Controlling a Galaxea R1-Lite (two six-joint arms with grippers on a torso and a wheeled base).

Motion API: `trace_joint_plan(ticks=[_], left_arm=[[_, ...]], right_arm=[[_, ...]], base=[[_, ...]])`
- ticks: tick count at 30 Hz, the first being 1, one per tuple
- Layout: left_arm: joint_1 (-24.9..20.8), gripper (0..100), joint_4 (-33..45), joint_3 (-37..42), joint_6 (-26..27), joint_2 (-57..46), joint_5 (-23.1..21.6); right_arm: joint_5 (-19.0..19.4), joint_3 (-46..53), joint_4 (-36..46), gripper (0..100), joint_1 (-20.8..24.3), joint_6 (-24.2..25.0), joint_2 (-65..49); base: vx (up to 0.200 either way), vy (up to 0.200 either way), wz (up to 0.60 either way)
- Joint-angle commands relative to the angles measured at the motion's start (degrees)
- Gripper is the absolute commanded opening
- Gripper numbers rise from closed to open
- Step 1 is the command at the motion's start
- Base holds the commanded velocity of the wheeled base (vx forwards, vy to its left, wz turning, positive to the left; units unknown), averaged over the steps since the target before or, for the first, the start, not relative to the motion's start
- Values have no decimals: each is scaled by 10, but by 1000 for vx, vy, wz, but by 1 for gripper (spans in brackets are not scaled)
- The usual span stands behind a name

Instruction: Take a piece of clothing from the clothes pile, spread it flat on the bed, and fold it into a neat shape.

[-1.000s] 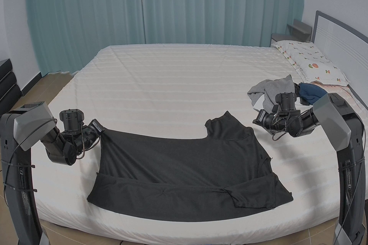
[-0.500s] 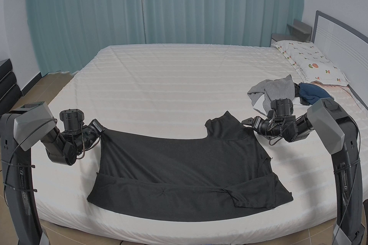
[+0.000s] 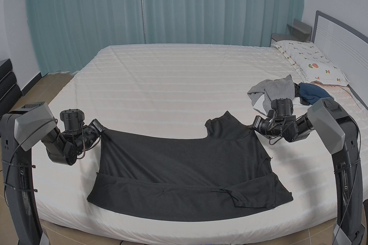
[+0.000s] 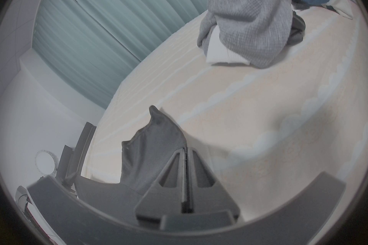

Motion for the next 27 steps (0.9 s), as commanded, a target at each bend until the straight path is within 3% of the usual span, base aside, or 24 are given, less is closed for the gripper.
trace_joint_plan(ticks=[1,8,13,23,27], left_arm=[[0,0,0,2,0,-4,0],[14,0,-2,4,1,-20,0],[15,0,-7,5,13,-18,1],[14,0,-4,17,26,-19,0],[15,0,-9,51,71,-24,-2]], right_arm=[[3,29,-14,0,-6,4,-46],[3,96,-73,0,-16,6,-75],[-1,137,-170,0,-20,4,-75],[3,173,-168,0,-28,1,-88],[29,212,-163,0,-33,-2,-116]], base=[[0,0,0],[0,0,0],[0,0,0],[0,0,0],[0,0,0]])
